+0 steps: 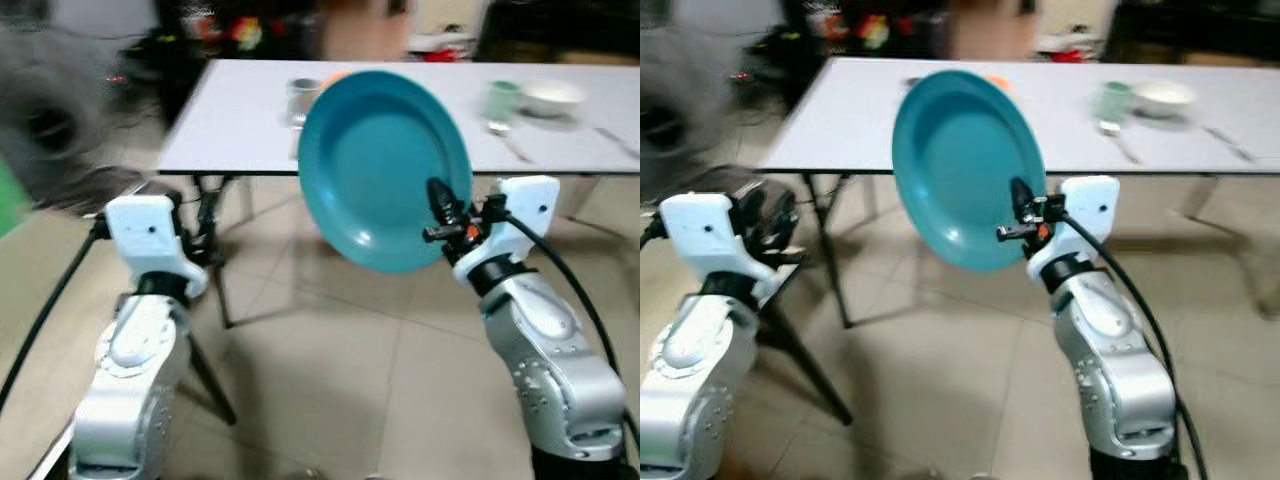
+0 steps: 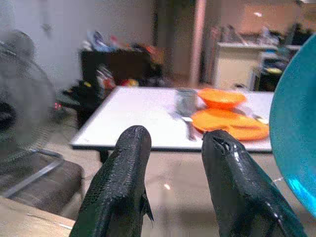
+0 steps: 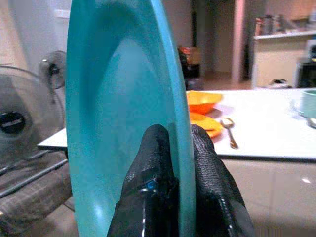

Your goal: Setting the table

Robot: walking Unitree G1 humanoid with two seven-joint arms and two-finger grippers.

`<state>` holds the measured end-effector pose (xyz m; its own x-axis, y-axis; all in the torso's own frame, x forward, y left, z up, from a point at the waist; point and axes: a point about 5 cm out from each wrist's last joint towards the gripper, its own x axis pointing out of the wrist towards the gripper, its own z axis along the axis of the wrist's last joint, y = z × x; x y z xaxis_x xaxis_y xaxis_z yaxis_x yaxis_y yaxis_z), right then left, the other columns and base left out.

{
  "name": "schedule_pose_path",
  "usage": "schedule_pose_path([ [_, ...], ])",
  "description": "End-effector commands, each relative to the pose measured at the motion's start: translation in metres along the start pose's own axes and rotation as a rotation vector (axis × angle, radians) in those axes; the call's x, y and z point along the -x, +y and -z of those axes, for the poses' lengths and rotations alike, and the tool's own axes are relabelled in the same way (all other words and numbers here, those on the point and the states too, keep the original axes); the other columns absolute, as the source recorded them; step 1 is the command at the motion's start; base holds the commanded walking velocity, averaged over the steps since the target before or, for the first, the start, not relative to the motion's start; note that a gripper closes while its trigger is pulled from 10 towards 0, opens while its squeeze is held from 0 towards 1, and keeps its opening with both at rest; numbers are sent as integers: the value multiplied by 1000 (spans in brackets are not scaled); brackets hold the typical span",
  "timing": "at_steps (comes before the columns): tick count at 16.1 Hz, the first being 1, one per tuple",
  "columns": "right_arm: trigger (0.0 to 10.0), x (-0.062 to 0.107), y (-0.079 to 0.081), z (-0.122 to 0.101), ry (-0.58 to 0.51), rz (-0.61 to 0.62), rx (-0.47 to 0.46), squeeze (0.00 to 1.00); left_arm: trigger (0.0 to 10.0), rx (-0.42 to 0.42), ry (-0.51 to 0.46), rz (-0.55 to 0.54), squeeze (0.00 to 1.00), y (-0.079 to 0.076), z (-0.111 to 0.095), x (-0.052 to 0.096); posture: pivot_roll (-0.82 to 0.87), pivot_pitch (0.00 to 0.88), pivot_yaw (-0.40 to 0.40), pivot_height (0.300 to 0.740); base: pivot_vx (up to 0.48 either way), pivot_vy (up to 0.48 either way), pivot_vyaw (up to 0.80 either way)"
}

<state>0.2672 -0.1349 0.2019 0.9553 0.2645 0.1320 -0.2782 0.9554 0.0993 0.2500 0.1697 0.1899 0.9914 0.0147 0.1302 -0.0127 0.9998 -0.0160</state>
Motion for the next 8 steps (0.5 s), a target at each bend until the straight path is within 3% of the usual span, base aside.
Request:
schedule_pose_path([
  [1,10000,2,-1,-4,-18,10,5,0,10000,18,-3,45,0,-4,0,1,-67,0,23,740,0,0,-800],
  [3,10000,5,-6,0,-2,46,30,0,10000,20,-6,72,0,-6,-1,2,-69,0,23,740,0,0,-800],
  [5,10000,8,-9,4,29,48,96,0,10000,-15,8,124,0,-10,2,1,-73,0,19,740,0,0,0],
  [8,10000,10,-11,6,36,62,58,0,10000,-13,9,158,0,-12,3,0,-86,0,21,740,101,0,0],
])
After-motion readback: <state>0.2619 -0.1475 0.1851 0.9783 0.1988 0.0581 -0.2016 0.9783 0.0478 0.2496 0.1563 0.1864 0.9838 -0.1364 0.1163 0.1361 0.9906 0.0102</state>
